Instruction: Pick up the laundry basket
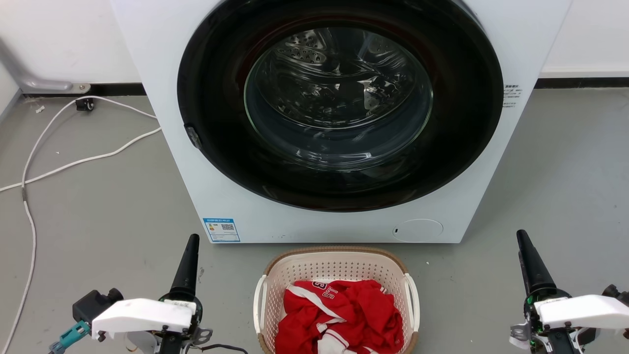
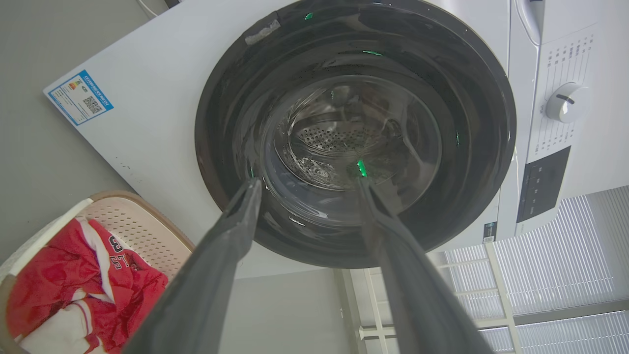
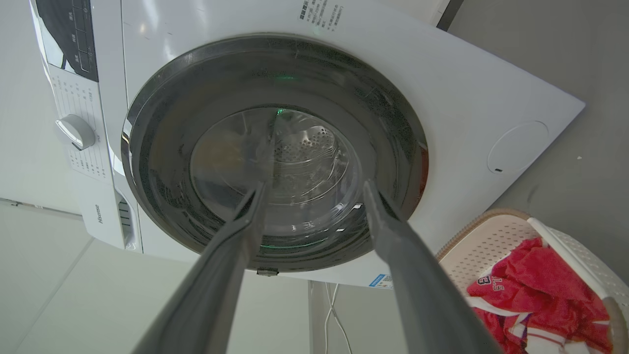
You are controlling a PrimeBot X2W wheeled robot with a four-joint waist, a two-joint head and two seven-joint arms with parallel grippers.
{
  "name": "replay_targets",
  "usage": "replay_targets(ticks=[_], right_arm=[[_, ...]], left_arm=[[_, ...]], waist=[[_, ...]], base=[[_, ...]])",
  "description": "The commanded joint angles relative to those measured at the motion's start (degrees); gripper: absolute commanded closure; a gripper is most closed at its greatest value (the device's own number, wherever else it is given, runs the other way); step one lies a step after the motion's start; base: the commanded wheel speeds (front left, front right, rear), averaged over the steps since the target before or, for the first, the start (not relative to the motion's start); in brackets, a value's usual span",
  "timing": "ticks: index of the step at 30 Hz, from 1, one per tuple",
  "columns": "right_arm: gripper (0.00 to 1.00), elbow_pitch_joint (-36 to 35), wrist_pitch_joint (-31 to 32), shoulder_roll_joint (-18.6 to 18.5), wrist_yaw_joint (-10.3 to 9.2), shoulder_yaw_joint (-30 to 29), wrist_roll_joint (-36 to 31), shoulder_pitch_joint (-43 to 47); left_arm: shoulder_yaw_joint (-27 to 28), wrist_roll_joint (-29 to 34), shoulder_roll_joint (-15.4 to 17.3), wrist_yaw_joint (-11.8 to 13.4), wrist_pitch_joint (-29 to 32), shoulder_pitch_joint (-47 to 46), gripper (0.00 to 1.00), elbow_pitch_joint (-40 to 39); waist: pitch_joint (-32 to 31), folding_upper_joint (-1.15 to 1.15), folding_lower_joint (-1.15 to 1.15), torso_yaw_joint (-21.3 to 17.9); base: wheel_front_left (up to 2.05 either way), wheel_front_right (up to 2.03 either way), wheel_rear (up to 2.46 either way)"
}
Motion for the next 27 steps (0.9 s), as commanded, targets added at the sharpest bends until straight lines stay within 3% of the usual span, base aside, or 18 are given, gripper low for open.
replay_targets(ticks=[1,14,27], right_arm=[[0.0,-1.2,-0.4,-0.3,0.0,-0.1,-2.4,-0.5],[0.0,-4.3,-0.9,-0.1,0.01,0.2,-22.5,0.6],[0.0,-5.8,-0.5,-0.1,0.01,0.7,-34.9,1.5]], left_arm=[[-0.3,2.0,0.2,-0.1,-0.5,-0.4,0.0,-1.2],[-2.7,19.3,0.3,0.4,-3.3,-0.9,0.0,-1.4],[-5.2,31.1,0.7,1.0,-5.8,-1.9,0.0,0.3]], waist=[[0.0,0.0,0.0,0.0],[-0.5,0.0,0.0,0.3],[-0.7,0.0,0.0,0.4]], base=[[0.0,0.0,0.0],[0.0,0.0,0.0],[0.0,0.0,0.0]])
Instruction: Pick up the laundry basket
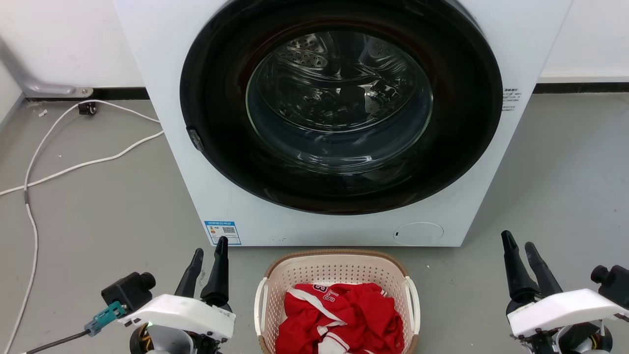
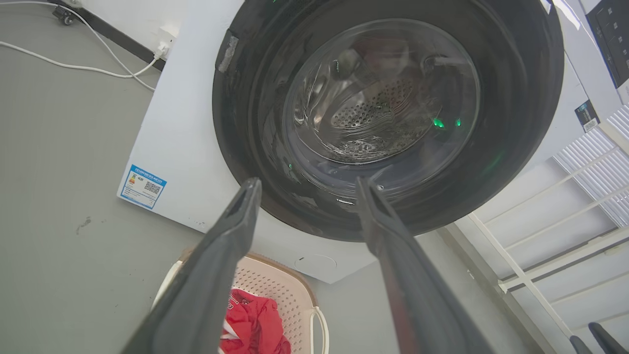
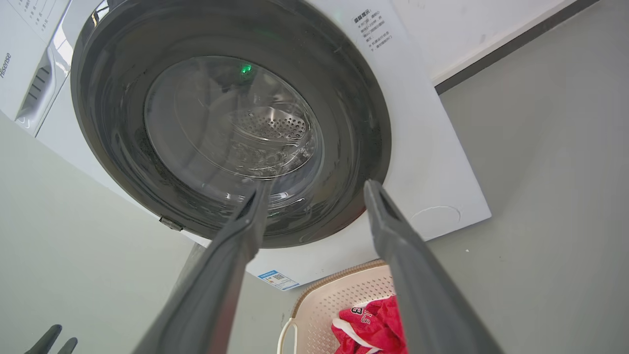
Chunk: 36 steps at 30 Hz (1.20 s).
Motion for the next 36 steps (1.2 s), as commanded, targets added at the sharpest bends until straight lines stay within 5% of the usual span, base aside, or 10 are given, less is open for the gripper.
replay_targets(ticks=[1,36], right_arm=[[0.0,-1.0,0.0,-0.1,0.01,0.1,-1.8,0.0],[0.0,-3.1,-1.3,-0.1,0.01,1.4,-24.9,1.8]], left_arm=[[-0.4,1.8,0.4,0.3,-0.5,-1.5,0.0,-0.4],[-4.6,23.6,1.2,2.1,-5.7,-2.5,0.0,2.1]], waist=[[0.0,0.0,0.0,0.0],[-0.8,0.0,0.0,0.1]], base=[[0.0,0.0,0.0],[0.0,0.0,0.0]])
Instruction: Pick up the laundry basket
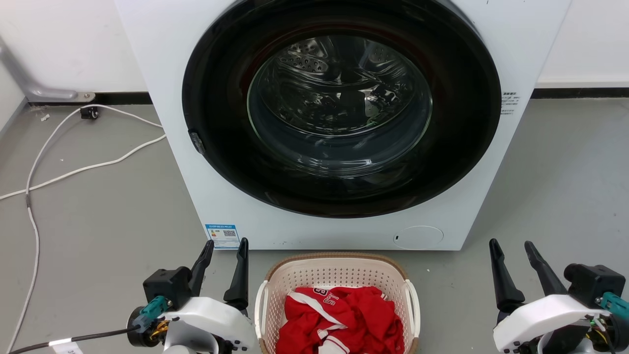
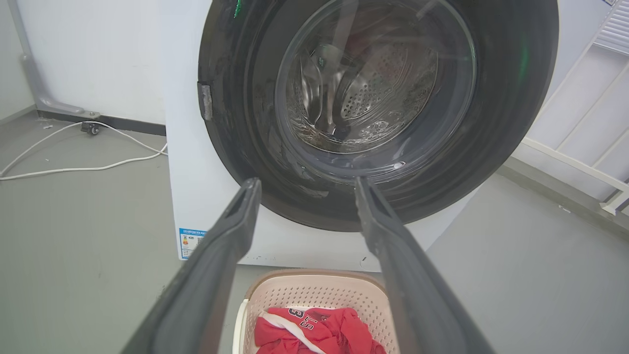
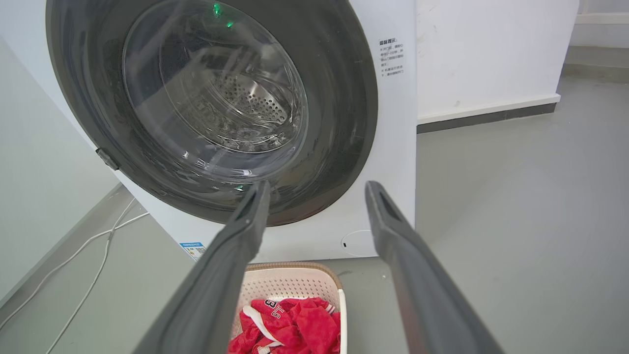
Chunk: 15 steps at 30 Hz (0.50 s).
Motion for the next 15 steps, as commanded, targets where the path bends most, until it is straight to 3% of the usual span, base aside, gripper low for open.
replay_targets(ticks=[1,15], right_arm=[[0.0,-0.7,-0.6,-0.1,0.0,0.1,-1.4,0.3],[0.0,-0.5,-1.8,0.0,0.0,0.6,-7.5,0.9]], left_arm=[[-0.2,1.5,0.4,0.1,-0.6,-1.1,0.0,-0.1],[-1.3,7.9,0.3,0.6,-2.2,-1.4,0.0,1.7]], waist=[[0.0,0.0,0.0,0.0],[-0.5,0.0,0.0,0.3]], base=[[0.0,0.0,0.0],[0.0,0.0,0.0]])
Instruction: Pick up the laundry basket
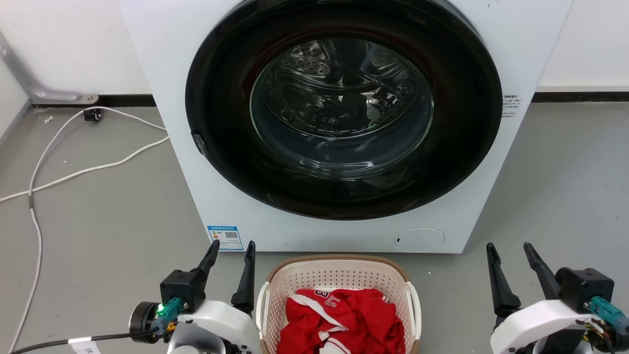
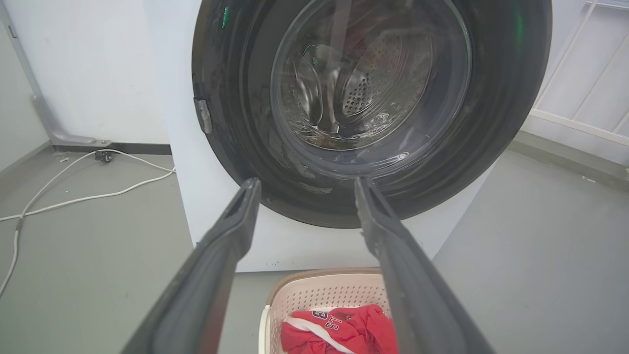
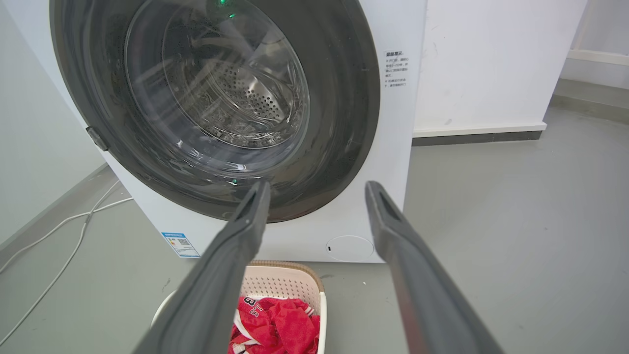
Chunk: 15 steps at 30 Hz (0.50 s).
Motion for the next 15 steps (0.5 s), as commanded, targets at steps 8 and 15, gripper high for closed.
replay_targets(ticks=[8,15], right_arm=[[0.0,-0.2,-0.9,0.0,-0.01,0.0,-3.5,0.5],[0.0,-0.2,-1.7,0.0,-0.01,-0.2,-5.3,0.4]], left_arm=[[-0.5,3.5,0.0,0.3,-1.2,-0.9,0.0,0.8],[-0.8,6.0,-0.1,0.2,-2.0,-1.2,0.0,1.6]], waist=[[-0.2,0.0,0.0,0.1],[-0.3,0.0,0.0,0.0]], base=[[0.0,0.0,0.0],[0.0,0.0,0.0]])
